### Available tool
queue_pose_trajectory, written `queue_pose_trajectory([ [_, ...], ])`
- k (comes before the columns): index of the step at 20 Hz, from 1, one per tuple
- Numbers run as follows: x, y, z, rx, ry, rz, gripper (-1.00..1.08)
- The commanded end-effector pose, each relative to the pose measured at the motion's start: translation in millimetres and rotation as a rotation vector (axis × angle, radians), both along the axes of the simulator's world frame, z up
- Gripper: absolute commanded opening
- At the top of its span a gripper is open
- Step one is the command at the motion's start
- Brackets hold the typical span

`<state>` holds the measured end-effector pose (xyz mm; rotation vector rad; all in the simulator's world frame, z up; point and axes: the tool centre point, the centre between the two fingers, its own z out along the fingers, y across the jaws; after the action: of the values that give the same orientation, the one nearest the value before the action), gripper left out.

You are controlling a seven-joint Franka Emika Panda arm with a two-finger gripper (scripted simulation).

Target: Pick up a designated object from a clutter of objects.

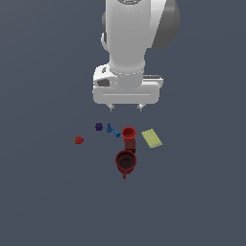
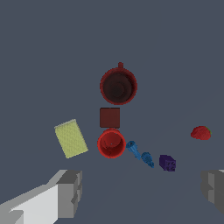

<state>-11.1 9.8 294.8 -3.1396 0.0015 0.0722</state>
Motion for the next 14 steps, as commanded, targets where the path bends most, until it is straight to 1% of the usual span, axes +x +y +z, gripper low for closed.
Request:
queue_pose_trajectory([
  [1,0.0,0.0,0.0,0.0,0.0,0.0,1.0],
  [4,0.4,3.4,-0.6,-0.002,0.001,0.005,1.0],
  [10,2.8,22.1,-0.7,-0.014,0.003,0.037,1.0],
  [14,3.0,23.5,0.6,-0.015,0.004,0.04,1.0],
])
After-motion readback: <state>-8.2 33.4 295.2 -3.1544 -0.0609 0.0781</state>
